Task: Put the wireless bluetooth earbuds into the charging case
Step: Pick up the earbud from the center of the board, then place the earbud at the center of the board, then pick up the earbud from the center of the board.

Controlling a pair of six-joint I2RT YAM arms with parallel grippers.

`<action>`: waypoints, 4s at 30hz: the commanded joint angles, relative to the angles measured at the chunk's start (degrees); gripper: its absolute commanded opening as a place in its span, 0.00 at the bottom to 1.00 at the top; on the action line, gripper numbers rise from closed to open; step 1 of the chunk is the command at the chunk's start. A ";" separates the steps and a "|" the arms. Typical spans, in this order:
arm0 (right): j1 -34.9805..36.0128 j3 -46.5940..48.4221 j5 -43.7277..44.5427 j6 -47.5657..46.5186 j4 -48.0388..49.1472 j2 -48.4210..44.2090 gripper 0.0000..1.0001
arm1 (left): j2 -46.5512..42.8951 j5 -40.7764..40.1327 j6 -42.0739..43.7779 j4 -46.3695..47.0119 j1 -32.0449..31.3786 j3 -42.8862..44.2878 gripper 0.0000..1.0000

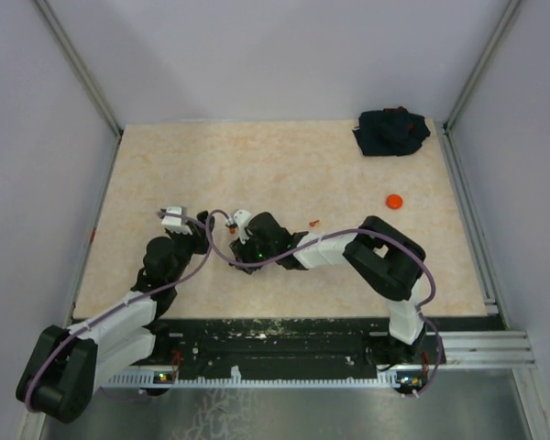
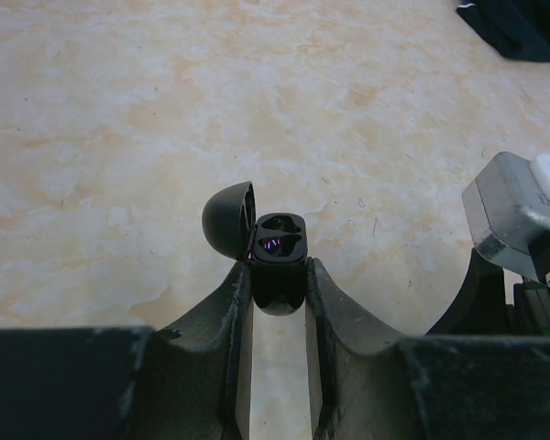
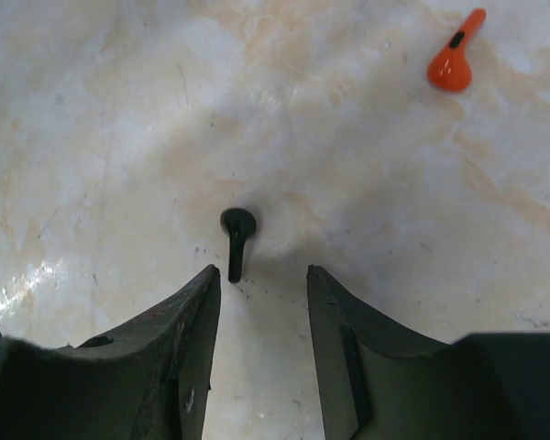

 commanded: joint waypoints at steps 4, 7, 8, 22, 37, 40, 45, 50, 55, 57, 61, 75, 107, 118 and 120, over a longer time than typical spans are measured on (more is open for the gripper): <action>1.21 5.05 0.48 0.14 5.61 4.53 0.41 | -2.02 -0.60 -1.66 0.92 0.66 -1.07 0.00; 1.60 5.40 0.73 0.01 5.09 5.32 0.39 | -2.00 -0.08 -1.83 1.12 0.80 -1.02 0.00; 1.76 5.36 0.85 -0.13 4.85 5.45 0.38 | -2.00 0.01 -1.83 1.12 0.84 -1.03 0.00; 2.15 1.02 5.66 -1.64 -4.82 -0.32 0.12 | -1.38 3.25 -1.70 2.49 0.99 -1.04 0.00; -3.35 -8.25 10.69 1.24 -27.27 -16.81 0.10 | -0.06 10.99 -0.85 6.56 1.08 -1.14 0.00; -5.16 -9.70 10.67 1.50 -31.35 -18.87 0.10 | 0.01 11.77 -0.82 6.88 1.07 -1.25 0.00; -6.17 -10.57 10.80 2.13 -35.59 -21.22 0.12 | 0.22 13.54 -0.62 8.12 1.08 -1.40 0.00; -6.56 -10.39 10.94 2.72 -37.88 -21.10 0.16 | 0.47 13.96 -0.60 8.32 1.08 -1.34 0.00; -6.63 -8.54 11.61 3.91 -40.56 -21.17 0.27 | 0.58 14.21 -0.57 8.48 1.07 -1.38 0.00; -6.63 -7.50 12.17 4.85 -41.52 -21.33 0.31 | 0.89 14.43 -0.71 8.56 1.08 -1.25 0.00; -6.61 -4.85 14.53 7.72 -44.03 -21.49 0.37 | 0.97 14.45 -0.67 8.59 1.08 -1.20 0.00; -4.33 -1.83 19.01 22.45 -45.87 -19.86 0.41 | 0.57 14.76 -1.05 7.89 1.08 -1.01 0.00; -2.90 -1.94 20.72 24.38 -44.02 -12.25 0.31 | 1.43 15.34 -0.97 7.36 1.08 -0.49 0.00; -2.29 -1.66 21.58 24.64 -45.26 -12.36 0.21 | 2.09 16.23 -1.15 7.55 1.10 -0.21 0.00; -2.31 -1.60 21.50 24.57 -45.18 -12.91 0.19 | 2.35 16.60 -1.38 7.85 1.09 -0.17 0.00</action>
